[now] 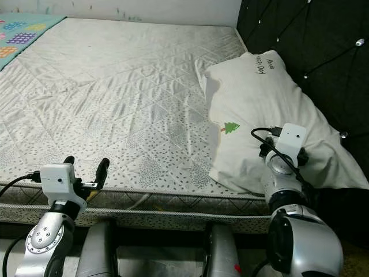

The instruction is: Clean up the room

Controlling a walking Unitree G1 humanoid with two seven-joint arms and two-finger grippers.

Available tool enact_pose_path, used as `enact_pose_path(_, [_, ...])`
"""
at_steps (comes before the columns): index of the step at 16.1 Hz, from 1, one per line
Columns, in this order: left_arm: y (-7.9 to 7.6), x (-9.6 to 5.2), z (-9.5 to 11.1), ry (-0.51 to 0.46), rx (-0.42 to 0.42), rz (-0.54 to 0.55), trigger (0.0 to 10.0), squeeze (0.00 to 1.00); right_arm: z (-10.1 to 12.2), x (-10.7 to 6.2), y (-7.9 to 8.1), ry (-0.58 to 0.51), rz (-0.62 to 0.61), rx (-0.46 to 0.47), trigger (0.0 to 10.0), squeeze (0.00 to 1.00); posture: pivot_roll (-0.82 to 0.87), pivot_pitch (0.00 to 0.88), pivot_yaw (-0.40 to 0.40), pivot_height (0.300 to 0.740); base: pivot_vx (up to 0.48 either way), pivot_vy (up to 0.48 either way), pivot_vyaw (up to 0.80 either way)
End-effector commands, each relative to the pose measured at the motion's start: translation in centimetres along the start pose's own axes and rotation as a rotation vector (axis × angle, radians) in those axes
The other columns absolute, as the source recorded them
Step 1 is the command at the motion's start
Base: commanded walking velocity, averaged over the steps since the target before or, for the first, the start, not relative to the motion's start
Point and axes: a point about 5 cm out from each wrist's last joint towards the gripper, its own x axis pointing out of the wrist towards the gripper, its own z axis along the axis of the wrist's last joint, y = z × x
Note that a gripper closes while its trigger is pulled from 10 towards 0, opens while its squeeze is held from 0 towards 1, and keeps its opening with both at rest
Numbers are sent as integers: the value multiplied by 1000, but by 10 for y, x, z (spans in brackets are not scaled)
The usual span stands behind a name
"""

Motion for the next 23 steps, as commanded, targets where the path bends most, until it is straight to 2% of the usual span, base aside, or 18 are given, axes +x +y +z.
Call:
enact_pose_path(1, [-2,1,2,0,0,0,10000,0,-39,-6,-3,171,-7,-12,10000,0,53,97,-37,530,0,0,0])
enact_pose_path(2, [-2,2,3,-3,0,0,10000,0,-29,-5,2,133,6,19,10000,0,53,96,-39,530,0,0,0])
enact_pose_path(6, [1,2,7,-21,0,18,10000,0,19,-2,15,-119,80,17,10000,0,55,91,-46,530,0,0,0])
enact_pose_path(8, [4,3,9,-29,2,28,10000,0,36,-5,19,-242,113,-32,10000,0,54,91,-49,530,0,0,0])
enact_pose_path(10, [6,4,12,-42,7,34,10000,0,43,-7,18,-318,127,-48,10000,0,47,90,-58,530,0,0,0])
enact_pose_path(14, [10,5,19,-72,23,52,10000,0,42,-20,18,-430,188,-44,10000,0,38,94,-61,530,0,0,0])
enact_pose_path(16, [7,-1,18,-68,12,57,10000,0,27,-45,32,-455,313,-32,10000,0,24,95,-64,530,0,0,0])
enact_pose_path(18, [7,-6,18,-66,5,64,10000,0,20,-59,40,-457,372,-43,10000,0,18,91,-63,530,0,0,0])
enact_pose_path(20, [9,-9,15,-60,-4,74,10000,0,14,-72,47,-446,434,-7,10000,0,16,76,-61,530,0,0,0])
enact_pose_path(21, [9,-7,14,-59,-11,83,10000,0,14,-79,52,-439,481,15,10000,0,15,65,-58,530,0,0,0])
enact_pose_path(23, [6,-2,15,-65,-17,79,10000,0,22,-82,58,-441,520,57,10000,0,14,51,-51,534,0,0,0])
